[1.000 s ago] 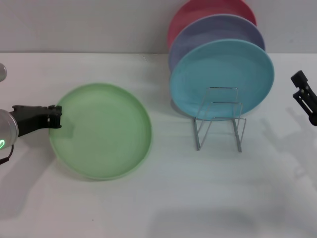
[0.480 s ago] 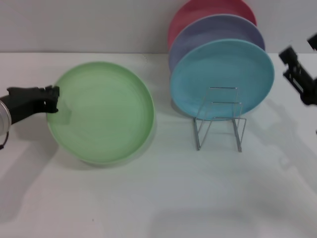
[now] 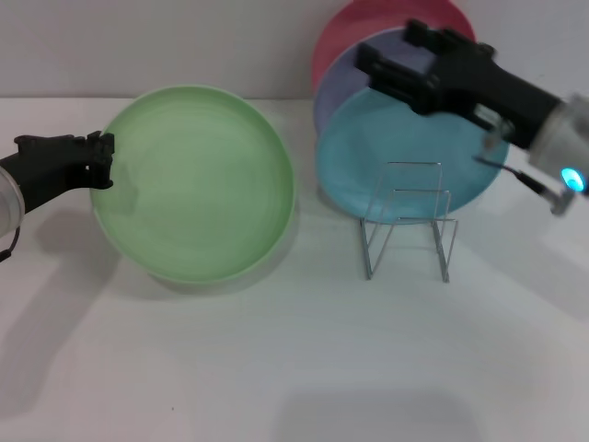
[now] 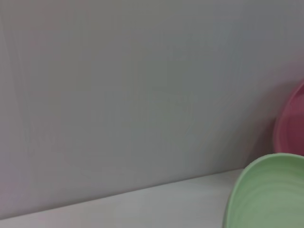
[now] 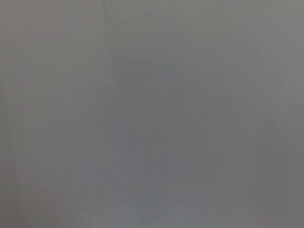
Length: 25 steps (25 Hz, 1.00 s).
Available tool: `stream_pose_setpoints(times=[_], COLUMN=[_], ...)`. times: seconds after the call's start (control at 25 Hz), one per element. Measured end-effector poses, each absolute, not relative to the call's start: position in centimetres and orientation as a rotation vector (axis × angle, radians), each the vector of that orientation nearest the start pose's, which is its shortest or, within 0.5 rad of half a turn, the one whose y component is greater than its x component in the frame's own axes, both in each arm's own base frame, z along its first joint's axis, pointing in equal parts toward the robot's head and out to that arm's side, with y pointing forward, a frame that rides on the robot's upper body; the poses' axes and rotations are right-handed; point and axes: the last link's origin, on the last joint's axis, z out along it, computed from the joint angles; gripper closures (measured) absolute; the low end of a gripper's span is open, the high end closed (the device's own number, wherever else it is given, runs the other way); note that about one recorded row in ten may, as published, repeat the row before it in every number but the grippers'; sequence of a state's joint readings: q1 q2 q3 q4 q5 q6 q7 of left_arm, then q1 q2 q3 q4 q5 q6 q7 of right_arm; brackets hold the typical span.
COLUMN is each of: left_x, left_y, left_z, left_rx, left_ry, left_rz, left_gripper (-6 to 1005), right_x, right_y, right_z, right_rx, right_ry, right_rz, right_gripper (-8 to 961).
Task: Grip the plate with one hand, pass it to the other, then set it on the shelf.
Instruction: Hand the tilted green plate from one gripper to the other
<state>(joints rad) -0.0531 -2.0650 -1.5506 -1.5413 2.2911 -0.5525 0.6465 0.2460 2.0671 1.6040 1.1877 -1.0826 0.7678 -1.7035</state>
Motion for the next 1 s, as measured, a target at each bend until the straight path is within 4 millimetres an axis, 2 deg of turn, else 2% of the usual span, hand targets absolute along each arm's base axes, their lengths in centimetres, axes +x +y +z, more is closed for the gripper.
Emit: stream_pose_setpoints(times=[0.04, 0.08, 0.12, 0.24, 0.28, 0.32, 0.36, 0.48, 0.52, 0.56, 0.6, 0.68, 1.0], left_x=[-22.9, -22.7, -22.7, -22.5, -22.5, -22.5, -22.5, -22.4, -22.4, -22.3, -22.2, -22.0, -21.7], left_y=[34.3, 34.4, 34.4, 34.4, 34.5, 34.5, 34.5, 34.4, 34.4, 34.4, 34.4, 34.4, 34.6], left_z=[3.5, 3.3, 3.3, 3.1, 3.1, 3.0, 3.0, 3.2, 3.2, 3.3, 3.4, 3.5, 3.7], left_rx=[-2.004, -2.005, -2.005, -2.006, -2.005, -2.004, -2.004, -1.991, -1.991, -1.99, -1.99, -1.988, -1.985], left_ry=[-0.796, -0.785, -0.785, -0.77, -0.766, -0.762, -0.762, -0.75, -0.75, -0.746, -0.743, -0.737, -0.727], left_rz=[-0.323, -0.33, -0.33, -0.329, -0.328, -0.329, -0.329, -0.336, -0.336, -0.339, -0.342, -0.349, -0.359], left_gripper=[963, 963, 963, 963, 963, 963, 963, 963, 963, 963, 963, 963, 963], right_x=[15.9, 14.0, 14.0, 9.5, 9.5, 8.0, 8.0, 6.1, 6.1, 5.1, 5.1, 3.9, 3.4], right_y=[37.0, 37.8, 37.8, 39.0, 39.0, 39.4, 39.4, 39.9, 39.9, 40.3, 40.3, 41.0, 42.1], right_z=[1.7, 1.9, 1.9, 2.0, 2.0, 2.0, 2.0, 1.6, 1.6, 1.4, 1.4, 1.0, -0.4], right_rx=[-2.226, -2.289, -2.289, -2.386, -2.386, -2.413, -2.413, -2.453, -2.453, -2.466, -2.466, -2.473, -2.487], right_ry=[0.559, 0.604, 0.604, 0.661, 0.661, 0.693, 0.693, 0.724, 0.724, 0.734, 0.734, 0.729, 0.762], right_rz=[0.963, 0.919, 0.919, 0.749, 0.749, 0.671, 0.671, 0.552, 0.552, 0.497, 0.497, 0.393, 0.217], right_gripper=[144, 143, 143, 143, 143, 143, 144, 144, 144, 145, 145, 145, 146])
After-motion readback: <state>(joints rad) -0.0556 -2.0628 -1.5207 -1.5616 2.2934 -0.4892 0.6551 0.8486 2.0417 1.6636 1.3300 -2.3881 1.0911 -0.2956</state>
